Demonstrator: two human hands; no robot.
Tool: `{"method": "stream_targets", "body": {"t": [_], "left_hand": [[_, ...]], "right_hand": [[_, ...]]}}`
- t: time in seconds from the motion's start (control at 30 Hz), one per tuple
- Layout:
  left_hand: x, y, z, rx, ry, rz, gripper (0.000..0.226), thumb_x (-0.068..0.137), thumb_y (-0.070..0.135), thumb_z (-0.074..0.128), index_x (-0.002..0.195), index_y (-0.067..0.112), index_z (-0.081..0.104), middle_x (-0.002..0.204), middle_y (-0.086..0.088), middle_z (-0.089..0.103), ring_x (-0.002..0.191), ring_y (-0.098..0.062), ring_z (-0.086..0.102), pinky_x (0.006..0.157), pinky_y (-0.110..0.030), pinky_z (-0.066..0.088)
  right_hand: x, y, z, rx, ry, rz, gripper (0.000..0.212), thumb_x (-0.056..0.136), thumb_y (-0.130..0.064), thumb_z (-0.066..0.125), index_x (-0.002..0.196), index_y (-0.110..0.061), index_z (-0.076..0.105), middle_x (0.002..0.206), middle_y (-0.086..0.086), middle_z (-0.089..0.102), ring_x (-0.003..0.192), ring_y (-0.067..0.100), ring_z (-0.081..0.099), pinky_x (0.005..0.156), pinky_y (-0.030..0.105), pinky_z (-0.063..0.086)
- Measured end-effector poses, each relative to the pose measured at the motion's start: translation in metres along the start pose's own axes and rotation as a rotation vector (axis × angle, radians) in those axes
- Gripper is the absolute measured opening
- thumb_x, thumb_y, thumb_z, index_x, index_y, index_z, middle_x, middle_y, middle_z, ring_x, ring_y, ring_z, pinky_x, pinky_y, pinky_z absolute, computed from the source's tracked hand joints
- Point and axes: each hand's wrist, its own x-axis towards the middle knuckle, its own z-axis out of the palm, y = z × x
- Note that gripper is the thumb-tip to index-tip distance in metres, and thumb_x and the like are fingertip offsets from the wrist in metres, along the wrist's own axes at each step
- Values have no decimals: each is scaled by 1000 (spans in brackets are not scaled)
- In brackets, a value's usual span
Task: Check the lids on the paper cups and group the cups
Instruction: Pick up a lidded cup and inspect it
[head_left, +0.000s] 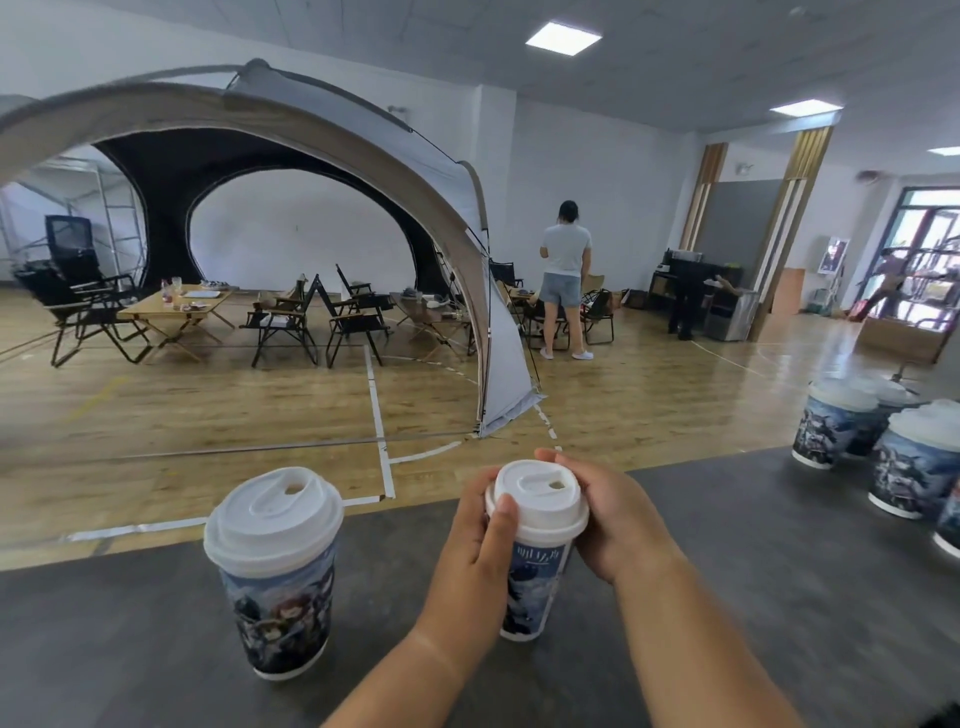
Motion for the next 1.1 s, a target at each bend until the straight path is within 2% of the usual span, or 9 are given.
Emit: {"method": "stream_targets", "body": {"t": [0.07,0.23,0.43,0.5,0.7,0.77,0.9,1.0,1.1], "left_hand": [[1,0,0,-5,-6,-2,23,101,25,39,117,34,54,106,19,68,102,0,64,80,-13,48],[0,-1,0,-7,-13,4,25,101,27,38,120,31,54,107,18,68,103,0,63,79,-12,48],[0,-2,2,-6,2,-12,25,102,28,38,120,33,54,107,17,68,102,1,64,78,-11,48],[0,-2,2,-2,0,-4,25,102,27,38,120,33,54,107,16,68,103,0,64,78,-12,48],[-1,-3,4,5,6,-22,27,102,31,36,123,33,52,111,14,67,103,2,63,78,-10,48],[-1,-2,3,7,-6,-5,28,101,33,36,124,31,52,111,14,67,104,1,63,79,-11,47],[-1,0,4,-5,5,1,35,96,39,37,125,28,52,111,15,67,109,-3,61,88,-15,46],[-2,-1,5,0,14,-20,34,98,38,35,128,29,51,116,11,66,111,-4,61,91,-19,46],[-2,4,4,-17,23,-64,31,101,33,33,127,32,51,118,12,64,105,5,61,81,-8,45]], "right_hand": [[-5,5,0,-26,29,-77,18,91,-12,58,90,-7,76,94,15,75,87,27,69,86,44,53],[-19,12,6,-6,115,-211,21,96,-12,51,95,-7,72,88,8,76,77,17,69,72,33,52],[-32,22,11,-26,165,-287,26,100,-19,46,96,-14,71,84,-1,76,85,16,71,66,26,52],[-38,27,13,-52,194,-328,28,102,-23,42,100,-21,70,87,-6,75,82,4,70,62,16,50],[-48,42,15,-153,196,-434,30,105,-33,32,109,-35,61,112,-12,67,102,-1,62,73,11,47],[-52,45,14,-167,146,-440,29,103,-40,33,122,-37,54,122,-15,60,110,0,57,76,6,46],[-62,54,16,-295,78,-512,64,86,-53,36,147,-31,31,137,-16,46,126,0,45,85,-7,33],[-64,52,16,-285,62,-538,59,85,-52,39,142,-34,34,130,-20,49,116,-10,48,83,-7,34],[-62,46,12,-206,37,-498,34,84,-49,49,116,-38,46,119,-21,55,99,-18,55,78,2,43]]}}
